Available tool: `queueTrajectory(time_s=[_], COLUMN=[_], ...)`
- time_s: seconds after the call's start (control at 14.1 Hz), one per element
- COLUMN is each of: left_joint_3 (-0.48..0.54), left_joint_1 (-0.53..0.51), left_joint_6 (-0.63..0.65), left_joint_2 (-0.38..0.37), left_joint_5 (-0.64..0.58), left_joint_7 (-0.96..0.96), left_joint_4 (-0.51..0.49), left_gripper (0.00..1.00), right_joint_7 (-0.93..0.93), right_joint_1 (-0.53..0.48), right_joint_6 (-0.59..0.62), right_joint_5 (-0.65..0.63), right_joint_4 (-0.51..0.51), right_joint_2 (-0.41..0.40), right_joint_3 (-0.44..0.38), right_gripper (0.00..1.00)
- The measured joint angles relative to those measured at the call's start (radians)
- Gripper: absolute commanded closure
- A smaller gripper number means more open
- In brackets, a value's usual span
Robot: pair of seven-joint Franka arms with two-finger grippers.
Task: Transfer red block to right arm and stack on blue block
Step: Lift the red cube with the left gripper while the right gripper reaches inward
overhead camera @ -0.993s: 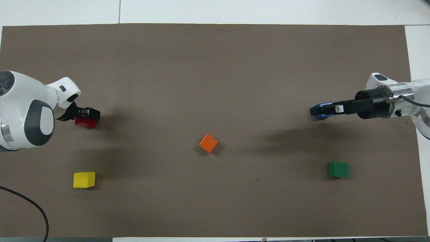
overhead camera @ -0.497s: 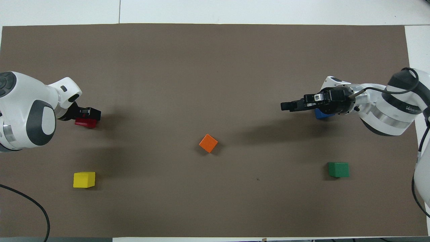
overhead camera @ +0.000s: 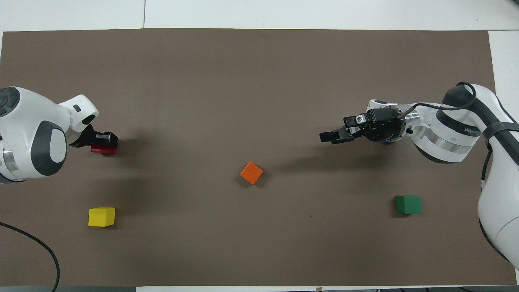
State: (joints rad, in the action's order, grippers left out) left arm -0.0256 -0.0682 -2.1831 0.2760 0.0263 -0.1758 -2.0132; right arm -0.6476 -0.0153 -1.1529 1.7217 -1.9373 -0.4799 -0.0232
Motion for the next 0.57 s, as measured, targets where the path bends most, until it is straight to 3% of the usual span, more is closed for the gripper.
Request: queueTrajectory(time_s=[0.21,0.57], left_joint_3=[-0.003,-0.062], left_joint_1=[0.000,0.014], left_joint_6=[0.171,0.453], left_joint_2=[-0.005,-0.042], left_joint_5=[0.065,0.227], left_joint_7=[0.131,0.568], left_joint_4=[0.128,0.347], left_gripper=[1.00,1.00], right_joint_7=[0.003,0.003], right_joint_1=[0.050,0.057], right_joint_6=[-0.023,-0.027], right_joint_5=[0.025,0.035], right_joint_4=[0.000,0.000], right_joint_2=[0.000,0.000], right_joint_3=[0.000,-0.003], right_gripper=[0.00,0.00])
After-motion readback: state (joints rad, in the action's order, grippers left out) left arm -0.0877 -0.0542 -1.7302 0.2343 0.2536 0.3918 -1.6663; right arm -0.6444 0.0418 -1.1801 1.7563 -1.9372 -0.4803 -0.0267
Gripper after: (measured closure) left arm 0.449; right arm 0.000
